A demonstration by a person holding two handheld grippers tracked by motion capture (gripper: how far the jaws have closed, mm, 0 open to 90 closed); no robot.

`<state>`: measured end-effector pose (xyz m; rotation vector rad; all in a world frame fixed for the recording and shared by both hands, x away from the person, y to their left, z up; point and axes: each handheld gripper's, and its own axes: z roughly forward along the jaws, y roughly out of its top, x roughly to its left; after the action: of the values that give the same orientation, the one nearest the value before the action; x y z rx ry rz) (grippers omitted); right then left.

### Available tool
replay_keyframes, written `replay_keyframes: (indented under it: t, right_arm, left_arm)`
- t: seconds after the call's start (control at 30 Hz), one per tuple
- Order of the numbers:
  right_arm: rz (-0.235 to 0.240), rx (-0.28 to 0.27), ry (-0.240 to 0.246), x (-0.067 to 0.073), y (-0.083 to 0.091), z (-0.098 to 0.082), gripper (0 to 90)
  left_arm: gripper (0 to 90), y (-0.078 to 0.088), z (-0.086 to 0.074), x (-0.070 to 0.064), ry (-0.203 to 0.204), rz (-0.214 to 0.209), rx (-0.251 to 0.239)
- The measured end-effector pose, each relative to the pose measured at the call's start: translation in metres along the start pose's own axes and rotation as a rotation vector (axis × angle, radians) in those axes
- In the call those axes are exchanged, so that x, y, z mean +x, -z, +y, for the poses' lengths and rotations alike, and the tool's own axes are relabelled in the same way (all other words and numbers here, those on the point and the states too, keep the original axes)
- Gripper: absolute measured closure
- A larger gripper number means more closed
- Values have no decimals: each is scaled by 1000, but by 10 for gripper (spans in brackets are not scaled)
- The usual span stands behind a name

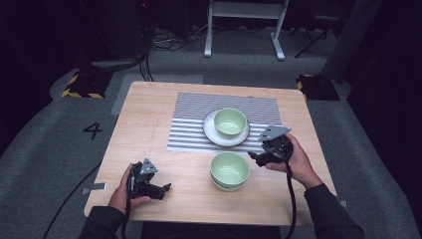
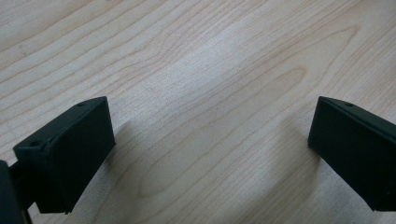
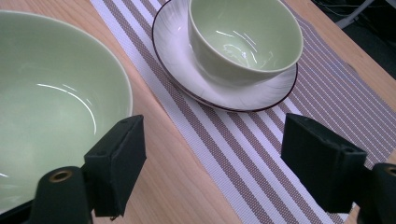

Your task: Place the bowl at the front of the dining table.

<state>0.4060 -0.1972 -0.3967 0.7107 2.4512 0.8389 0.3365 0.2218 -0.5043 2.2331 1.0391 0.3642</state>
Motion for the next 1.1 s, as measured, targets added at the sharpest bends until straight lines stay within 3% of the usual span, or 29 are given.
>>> replay_keyframes:
  t: [1.1]
  right_arm:
    - [1, 31, 11, 12, 7, -34, 228]
  left_arm:
    - [4, 0, 0, 0, 0, 0, 0]
